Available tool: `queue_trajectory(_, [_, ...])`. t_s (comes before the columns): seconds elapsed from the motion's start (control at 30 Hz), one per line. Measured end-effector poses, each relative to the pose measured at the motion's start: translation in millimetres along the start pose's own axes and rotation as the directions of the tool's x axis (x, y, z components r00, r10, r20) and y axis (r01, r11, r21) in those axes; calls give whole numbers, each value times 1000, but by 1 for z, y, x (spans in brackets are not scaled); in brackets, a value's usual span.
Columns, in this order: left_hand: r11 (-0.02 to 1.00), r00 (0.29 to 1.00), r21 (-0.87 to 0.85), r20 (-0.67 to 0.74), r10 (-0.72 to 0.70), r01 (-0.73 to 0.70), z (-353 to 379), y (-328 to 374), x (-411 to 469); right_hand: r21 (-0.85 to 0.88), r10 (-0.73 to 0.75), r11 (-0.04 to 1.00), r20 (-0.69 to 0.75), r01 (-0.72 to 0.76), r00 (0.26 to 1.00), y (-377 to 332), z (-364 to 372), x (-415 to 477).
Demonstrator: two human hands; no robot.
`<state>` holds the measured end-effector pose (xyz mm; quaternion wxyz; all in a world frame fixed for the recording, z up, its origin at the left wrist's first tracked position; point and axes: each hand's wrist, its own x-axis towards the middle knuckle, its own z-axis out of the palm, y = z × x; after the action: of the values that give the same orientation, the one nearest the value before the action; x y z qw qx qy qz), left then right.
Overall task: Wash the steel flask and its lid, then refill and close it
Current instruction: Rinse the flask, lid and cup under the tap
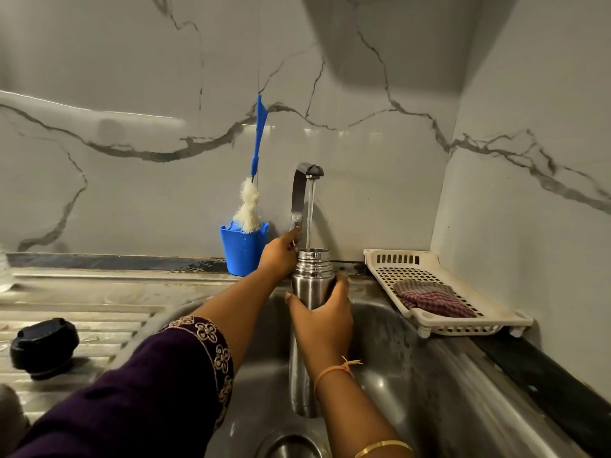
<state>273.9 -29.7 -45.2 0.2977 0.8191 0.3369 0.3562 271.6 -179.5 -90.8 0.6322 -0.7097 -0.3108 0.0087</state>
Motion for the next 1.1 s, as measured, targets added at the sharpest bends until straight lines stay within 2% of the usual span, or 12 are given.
queue_trajectory(0.13, [997,998,-42,10,-57,57,1,-1,-20,30,65,997,39,-66,997,-1,1,3])
queue_trajectory(0.27, [977,982,-110,-39,-185,180,-14,-9,-66,10,129,991,96,-131,987,-7,1,5])
queue_trajectory(0.37, [900,927,-267,-54,-370,344,-32,-15,-100,65,59,996,60,-63,996,-14,0,7])
queue_trajectory(0.43, [820,884,-382,-19,-468,426,-45,-16,-121,34,73,996,136,-78,988,-13,-1,5])
queue_trajectory(0.53, [760,863,-462,23,-505,457,-56,-16,-144,-104,140,988,246,-118,959,-10,-2,1])
queue_trajectory(0.67, [811,886,-401,-1,-464,425,-60,-19,-161,-20,50,999,197,-47,979,-17,1,7])
queue_trajectory(0.8, [933,938,-124,-38,-344,337,-52,-30,-171,-83,161,986,238,-145,958,-8,-1,6])
queue_trajectory(0.93, [935,936,-64,-14,-351,350,-55,-30,-171,-32,83,996,93,-81,992,-15,-2,20])
queue_trajectory(1.03, [949,949,-21,29,-315,316,-52,-26,-174,-136,198,976,217,-171,956,-9,-2,14])
queue_trajectory(1.1, [952,951,-5,34,-306,306,-51,-25,-175,-170,206,971,223,-170,953,-8,-3,11])
